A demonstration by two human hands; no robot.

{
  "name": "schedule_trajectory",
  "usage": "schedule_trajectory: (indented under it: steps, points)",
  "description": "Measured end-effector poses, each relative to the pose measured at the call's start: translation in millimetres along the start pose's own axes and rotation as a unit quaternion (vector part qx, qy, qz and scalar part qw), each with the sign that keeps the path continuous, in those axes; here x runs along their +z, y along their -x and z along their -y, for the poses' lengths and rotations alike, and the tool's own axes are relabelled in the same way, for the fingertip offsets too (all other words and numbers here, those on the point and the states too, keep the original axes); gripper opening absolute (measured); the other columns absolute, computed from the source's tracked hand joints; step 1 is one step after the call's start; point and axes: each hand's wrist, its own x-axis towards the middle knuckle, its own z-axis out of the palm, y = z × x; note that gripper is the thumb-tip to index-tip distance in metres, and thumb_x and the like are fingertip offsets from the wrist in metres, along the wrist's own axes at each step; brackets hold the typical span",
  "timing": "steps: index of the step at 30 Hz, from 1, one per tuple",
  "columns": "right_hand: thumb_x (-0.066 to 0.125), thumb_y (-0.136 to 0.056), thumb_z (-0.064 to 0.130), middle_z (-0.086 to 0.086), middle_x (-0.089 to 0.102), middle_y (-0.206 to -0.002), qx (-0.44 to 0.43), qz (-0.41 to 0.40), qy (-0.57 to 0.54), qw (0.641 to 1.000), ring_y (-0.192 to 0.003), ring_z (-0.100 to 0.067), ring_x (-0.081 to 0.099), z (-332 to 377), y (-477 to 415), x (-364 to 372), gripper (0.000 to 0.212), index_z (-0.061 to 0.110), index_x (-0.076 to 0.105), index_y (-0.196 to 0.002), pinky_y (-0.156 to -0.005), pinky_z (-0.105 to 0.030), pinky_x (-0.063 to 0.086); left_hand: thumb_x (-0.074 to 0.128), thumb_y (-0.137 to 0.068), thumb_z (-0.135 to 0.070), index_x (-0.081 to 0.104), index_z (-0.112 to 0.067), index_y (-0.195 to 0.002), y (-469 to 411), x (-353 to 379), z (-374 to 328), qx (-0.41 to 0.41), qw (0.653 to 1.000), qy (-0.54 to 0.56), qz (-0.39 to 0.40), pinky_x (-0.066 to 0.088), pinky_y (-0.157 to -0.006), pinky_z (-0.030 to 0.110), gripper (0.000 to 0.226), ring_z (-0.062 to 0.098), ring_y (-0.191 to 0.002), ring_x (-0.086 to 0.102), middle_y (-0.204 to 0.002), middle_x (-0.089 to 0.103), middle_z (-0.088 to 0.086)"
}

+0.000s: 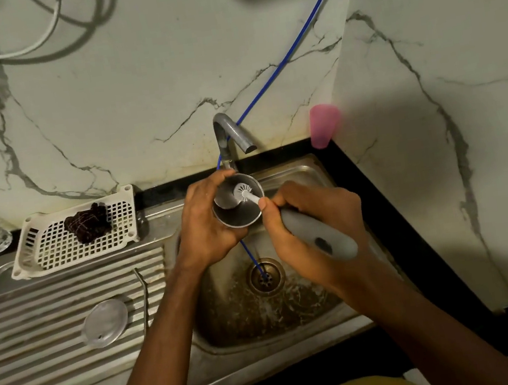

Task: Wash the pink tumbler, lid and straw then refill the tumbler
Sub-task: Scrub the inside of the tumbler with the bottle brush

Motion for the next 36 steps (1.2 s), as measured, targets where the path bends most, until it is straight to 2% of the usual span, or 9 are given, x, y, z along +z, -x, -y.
schedule_trajectory:
  steps: [2,6,9,14,19,21,24,30,36]
  points:
    - [0.06,-0.092,0.019,0.018,0.049,-0.067,0.011,0.008,0.029,0.999,-0.054,-0.001,0.049,3.3,-1.3,0.6,0.021,0.023,0.054,-0.072,-0.06,-0.01,0.04,0.084,-0.068,-0.038,0.058,-0.011,-0.133,1.8,1.4,-4.5,-0.002,1.0,0.014,-0.007,0.04,-0.105,0.023,0.075,0.016,-0.123,0.053,-0.134,0.06,-0.003]
    - [0.067,-0.09,0.014,0.004,0.059,-0.061,-0.019,0.039,0.033,0.998,-0.053,-0.008,0.053,2.3,5.4,7.2,0.023,0.007,0.063,-0.068,-0.058,-0.017,0.047,0.081,-0.062,-0.047,0.057,-0.024,-0.129,-1.1,-4.0,-9.4,-0.043,0.995,0.062,-0.059,0.048,-0.102,0.041,0.075,0.021,-0.121,0.057,-0.129,0.062,-0.008]
    - [0.072,-0.088,0.005,0.002,0.059,-0.06,-0.017,0.03,0.024,0.999,-0.052,-0.008,0.053,3.2,7.0,9.4,0.021,0.006,0.065,-0.069,-0.06,-0.009,0.04,0.085,-0.058,-0.042,0.053,-0.034,-0.129,-4.4,-7.6,-8.0,-0.056,0.993,0.071,-0.075,0.05,-0.097,0.052,0.078,0.026,-0.119,0.059,-0.129,0.062,-0.009]
    - [0.071,-0.092,0.006,0.006,0.065,-0.063,0.037,-0.014,-0.076,0.996,-0.054,-0.003,0.061,0.5,-0.6,-2.2,0.021,0.008,0.069,-0.071,-0.059,-0.01,0.043,0.091,-0.053,-0.021,0.045,-0.049,-0.127,-6.0,-12.7,-1.3,-0.08,0.99,0.081,-0.082,0.051,-0.095,0.054,0.092,0.027,-0.12,0.059,-0.129,0.06,-0.004]
    - [0.072,-0.089,0.001,0.005,0.062,-0.061,0.015,-0.041,-0.022,0.999,-0.054,-0.006,0.057,5.2,-3.1,0.0,0.023,0.005,0.066,-0.066,-0.056,-0.01,0.041,0.093,-0.053,-0.026,0.047,-0.034,-0.13,-8.0,-10.9,-2.9,-0.085,0.992,0.069,-0.06,0.052,-0.093,0.052,0.09,0.027,-0.118,0.059,-0.128,0.06,-0.003]
    - [0.071,-0.09,0.008,0.004,0.063,-0.061,0.022,-0.036,0.001,0.999,-0.055,-0.01,0.059,3.0,-9.7,-1.0,0.024,0.007,0.067,-0.067,-0.052,-0.017,0.044,0.093,-0.054,-0.026,0.049,-0.03,-0.131,-8.2,-7.9,-6.2,-0.069,0.994,0.065,-0.048,0.052,-0.093,0.051,0.089,0.026,-0.117,0.059,-0.128,0.061,-0.003]
    - [0.067,-0.093,0.023,0.011,0.06,-0.061,0.062,-0.002,0.055,0.997,-0.057,-0.008,0.059,-1.6,-18.6,-3.8,0.026,0.016,0.066,-0.068,-0.053,-0.014,0.041,0.094,-0.054,-0.025,0.051,-0.026,-0.135,-5.4,-3.2,-5.8,-0.075,0.994,0.073,-0.037,0.052,-0.095,0.051,0.092,0.024,-0.12,0.059,-0.13,0.062,-0.006]
    - [0.069,-0.095,0.014,0.003,0.067,-0.067,0.042,-0.012,-0.028,0.999,-0.061,-0.007,0.064,-11.0,-11.8,-1.6,0.021,0.006,0.073,-0.076,-0.061,-0.011,0.045,0.094,-0.054,-0.023,0.05,-0.022,-0.14,-4.8,-5.2,-4.5,-0.109,0.987,0.117,-0.031,0.053,-0.098,0.051,0.097,0.024,-0.125,0.058,-0.134,0.06,0.0]
    - [0.066,-0.095,0.017,0.012,0.067,-0.067,0.138,-0.059,-0.083,0.985,-0.064,0.001,0.066,-4.2,-13.5,-6.9,0.02,0.013,0.071,-0.077,-0.061,-0.005,0.044,0.097,-0.055,-0.005,0.053,-0.015,-0.132,-0.7,-2.5,-23.7,-0.107,0.985,0.13,-0.024,0.051,-0.103,0.037,0.09,0.012,-0.121,0.06,-0.129,0.063,-0.008]
